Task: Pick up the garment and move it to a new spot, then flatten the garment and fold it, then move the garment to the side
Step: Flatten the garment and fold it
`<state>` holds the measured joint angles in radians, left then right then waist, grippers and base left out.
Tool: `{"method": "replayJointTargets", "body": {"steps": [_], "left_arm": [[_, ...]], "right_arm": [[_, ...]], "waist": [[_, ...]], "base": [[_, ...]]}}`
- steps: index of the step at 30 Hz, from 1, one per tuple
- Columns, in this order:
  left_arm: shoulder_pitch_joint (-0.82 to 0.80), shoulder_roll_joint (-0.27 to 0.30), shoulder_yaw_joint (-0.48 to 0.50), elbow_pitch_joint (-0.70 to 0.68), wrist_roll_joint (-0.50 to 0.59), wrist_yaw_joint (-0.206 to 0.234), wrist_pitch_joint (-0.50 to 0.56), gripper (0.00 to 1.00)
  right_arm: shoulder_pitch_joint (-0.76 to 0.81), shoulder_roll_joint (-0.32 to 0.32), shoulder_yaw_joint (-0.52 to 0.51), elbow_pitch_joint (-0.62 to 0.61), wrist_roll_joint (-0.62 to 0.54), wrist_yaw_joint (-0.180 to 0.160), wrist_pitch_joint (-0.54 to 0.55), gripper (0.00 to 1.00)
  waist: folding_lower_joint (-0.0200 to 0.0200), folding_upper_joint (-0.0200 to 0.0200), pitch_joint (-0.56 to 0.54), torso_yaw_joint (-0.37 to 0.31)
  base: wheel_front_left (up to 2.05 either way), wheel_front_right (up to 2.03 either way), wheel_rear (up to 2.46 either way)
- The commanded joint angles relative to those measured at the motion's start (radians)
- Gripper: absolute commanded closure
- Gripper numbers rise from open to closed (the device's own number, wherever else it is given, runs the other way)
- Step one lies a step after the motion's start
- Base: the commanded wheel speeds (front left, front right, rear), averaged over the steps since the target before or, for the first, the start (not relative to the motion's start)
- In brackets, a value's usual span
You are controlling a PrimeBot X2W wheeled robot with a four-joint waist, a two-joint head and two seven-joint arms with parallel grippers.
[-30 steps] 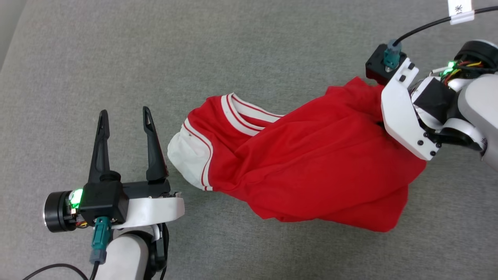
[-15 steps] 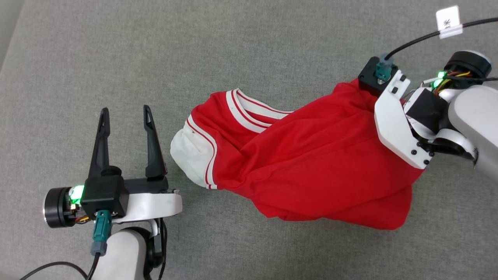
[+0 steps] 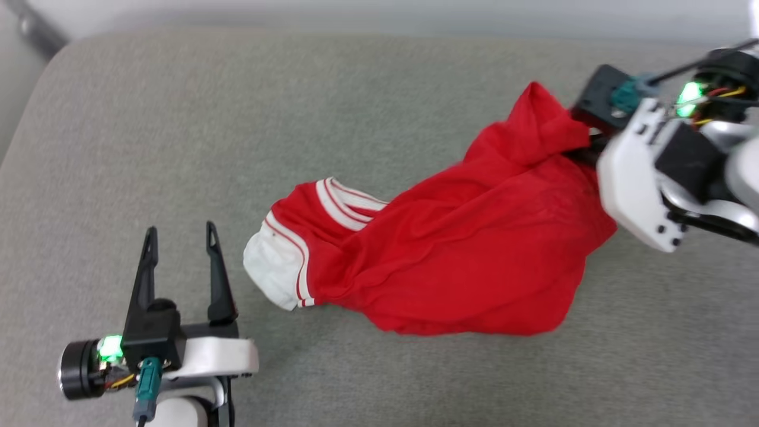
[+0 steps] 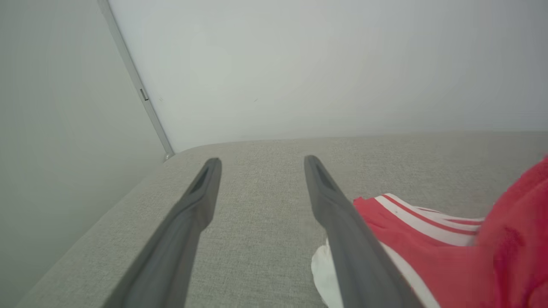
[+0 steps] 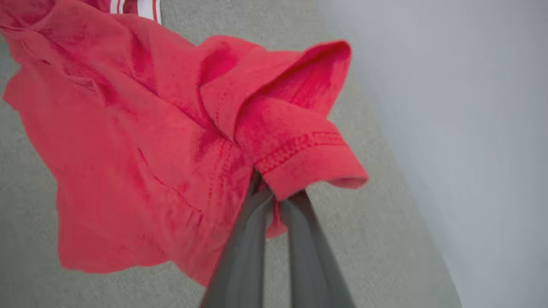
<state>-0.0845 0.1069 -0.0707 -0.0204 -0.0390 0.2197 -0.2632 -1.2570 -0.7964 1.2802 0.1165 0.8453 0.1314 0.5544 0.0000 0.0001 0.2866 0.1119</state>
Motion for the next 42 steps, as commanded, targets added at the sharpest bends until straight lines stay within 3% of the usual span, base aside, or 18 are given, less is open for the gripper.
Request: {"method": "replayJointTargets", "body": {"steps": [1, 2, 9, 15, 19, 24, 29, 30, 31, 37, 42], "left_arm": [[0.018, 0.002, 0.007, 0.004, 0.006, -0.003, -0.002, 0.00], [0.034, 0.000, 0.008, 0.006, 0.010, -0.007, -0.002, 0.00], [0.086, -0.003, 0.023, 0.012, 0.015, -0.014, -0.002, 0.00], [0.120, -0.007, 0.030, 0.021, 0.018, -0.017, -0.002, 0.00], [0.132, -0.008, 0.032, 0.025, 0.020, -0.023, -0.002, 0.00], [0.136, -0.008, 0.035, 0.026, 0.023, -0.027, -0.002, 0.00], [0.139, -0.006, 0.036, 0.033, 0.028, -0.032, -0.002, 0.00], [0.141, -0.006, 0.038, 0.035, 0.028, -0.033, -0.002, 0.00], [0.143, -0.005, 0.038, 0.038, 0.028, -0.034, -0.002, 0.00], [0.160, -0.004, 0.042, 0.045, 0.027, -0.036, -0.002, 0.00], [0.151, -0.004, 0.035, 0.050, 0.032, -0.041, -0.002, 0.00]], "right_arm": [[-0.015, -0.025, 0.000, -0.018, -0.002, -0.001, -0.018, 1.00], [-0.010, -0.082, -0.002, -0.064, -0.002, -0.001, -0.043, 1.00], [0.145, -0.278, -0.010, -0.239, -0.003, -0.001, -0.063, 1.00], [0.433, -0.370, -0.016, -0.300, 0.046, -0.001, -0.102, 1.00], [0.631, -0.347, -0.032, -0.250, 0.027, -0.001, -0.155, 1.00], [0.852, -0.249, -0.079, -0.115, 0.030, -0.001, -0.213, 1.00], [0.958, -0.161, -0.158, -0.015, -0.007, -0.001, -0.258, 1.00], [0.967, -0.153, -0.184, -0.009, -0.014, -0.001, -0.268, 0.60], [0.968, -0.153, -0.215, -0.008, -0.029, -0.001, -0.280, 0.00], [0.964, -0.193, -0.466, -0.096, -0.082, -0.001, -0.309, 0.00], [0.894, -0.235, -0.652, -0.217, -0.150, -0.001, -0.235, 0.00]], "waist": [[0.0000, -0.0001, -0.051, -0.048], [0.0000, -0.0001, -0.072, -0.063], [0.0000, -0.0001, -0.128, -0.103], [0.0000, -0.0001, -0.157, -0.125], [0.0000, -0.0001, -0.168, -0.129], [0.0000, -0.0001, -0.168, -0.127], [0.0000, -0.0001, -0.167, -0.124], [0.0000, -0.0001, -0.169, -0.125], [0.0000, -0.0001, -0.172, -0.125], [0.0000, -0.0001, -0.190, -0.129], [0.0000, -0.0001, -0.189, -0.121]], "base": [[0.00, 0.00, 0.00], [0.00, 0.00, 0.00], [0.00, 0.00, 0.00], [0.00, 0.00, 0.00], [0.00, 0.00, 0.00], [0.00, 0.00, 0.00], [0.00, 0.00, 0.00], [0.00, 0.00, 0.00], [0.00, 0.00, 0.00], [0.00, 0.00, 0.00], [0.00, 0.00, 0.00]]}}
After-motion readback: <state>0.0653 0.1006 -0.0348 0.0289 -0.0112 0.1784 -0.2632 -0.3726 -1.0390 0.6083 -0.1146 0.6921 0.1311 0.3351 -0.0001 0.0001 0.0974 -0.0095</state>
